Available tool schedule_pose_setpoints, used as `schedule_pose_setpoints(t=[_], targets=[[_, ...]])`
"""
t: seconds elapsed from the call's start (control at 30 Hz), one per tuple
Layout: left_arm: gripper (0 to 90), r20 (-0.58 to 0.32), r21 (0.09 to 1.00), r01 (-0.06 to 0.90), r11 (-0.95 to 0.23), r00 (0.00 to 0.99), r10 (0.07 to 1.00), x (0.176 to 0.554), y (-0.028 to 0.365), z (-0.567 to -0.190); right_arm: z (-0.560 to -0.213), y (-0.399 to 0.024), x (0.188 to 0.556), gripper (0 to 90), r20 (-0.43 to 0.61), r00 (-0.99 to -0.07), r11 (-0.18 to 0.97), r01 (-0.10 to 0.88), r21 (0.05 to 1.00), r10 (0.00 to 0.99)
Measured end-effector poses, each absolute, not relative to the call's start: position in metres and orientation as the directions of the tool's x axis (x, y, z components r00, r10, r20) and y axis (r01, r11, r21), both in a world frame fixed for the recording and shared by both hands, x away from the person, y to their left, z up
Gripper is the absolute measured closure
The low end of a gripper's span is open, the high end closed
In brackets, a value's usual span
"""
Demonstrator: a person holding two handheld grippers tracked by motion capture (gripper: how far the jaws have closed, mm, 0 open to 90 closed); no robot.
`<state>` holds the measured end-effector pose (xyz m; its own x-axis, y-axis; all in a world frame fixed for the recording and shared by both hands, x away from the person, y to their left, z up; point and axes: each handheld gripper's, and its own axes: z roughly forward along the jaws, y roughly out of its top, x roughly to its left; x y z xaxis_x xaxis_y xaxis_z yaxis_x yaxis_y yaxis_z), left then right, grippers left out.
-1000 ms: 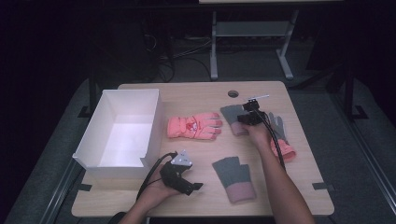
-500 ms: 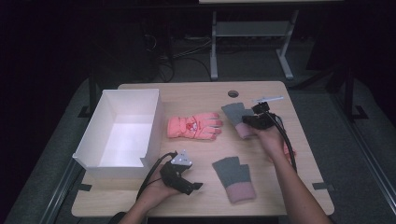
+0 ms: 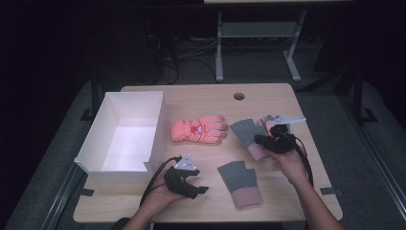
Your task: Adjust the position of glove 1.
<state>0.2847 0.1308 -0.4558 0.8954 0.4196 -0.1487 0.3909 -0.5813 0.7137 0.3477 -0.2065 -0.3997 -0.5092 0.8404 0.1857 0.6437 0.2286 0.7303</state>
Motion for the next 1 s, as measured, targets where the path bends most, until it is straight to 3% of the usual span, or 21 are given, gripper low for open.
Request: schedule_pose_setpoints(t=[0.1, 0.7, 1.0], targets=[[35.4, -0.146, 0.717, 0.387, -0.579, 0.896, 0.418, 0.284, 0.13, -0.454, -0.401, -0.21, 0.336, 88.2, 0.194, -0.509, 0.225, 0.647, 0.728, 0.838], [35.4, -0.143, 0.699, 0.392, -0.599, 0.896, 0.42, 0.284, 0.129, -0.457, -0.416, -0.193, 0.261, 88.1, 0.232, -0.556, 0.27, 0.674, 0.688, 0.798], [39.1, -0.154, 0.699, 0.397, -0.595, 0.896, 0.417, 0.284, 0.128, -0.457, -0.429, -0.175, 0.256, 87.9, 0.227, -0.576, 0.313, 0.686, 0.657, 0.785]])
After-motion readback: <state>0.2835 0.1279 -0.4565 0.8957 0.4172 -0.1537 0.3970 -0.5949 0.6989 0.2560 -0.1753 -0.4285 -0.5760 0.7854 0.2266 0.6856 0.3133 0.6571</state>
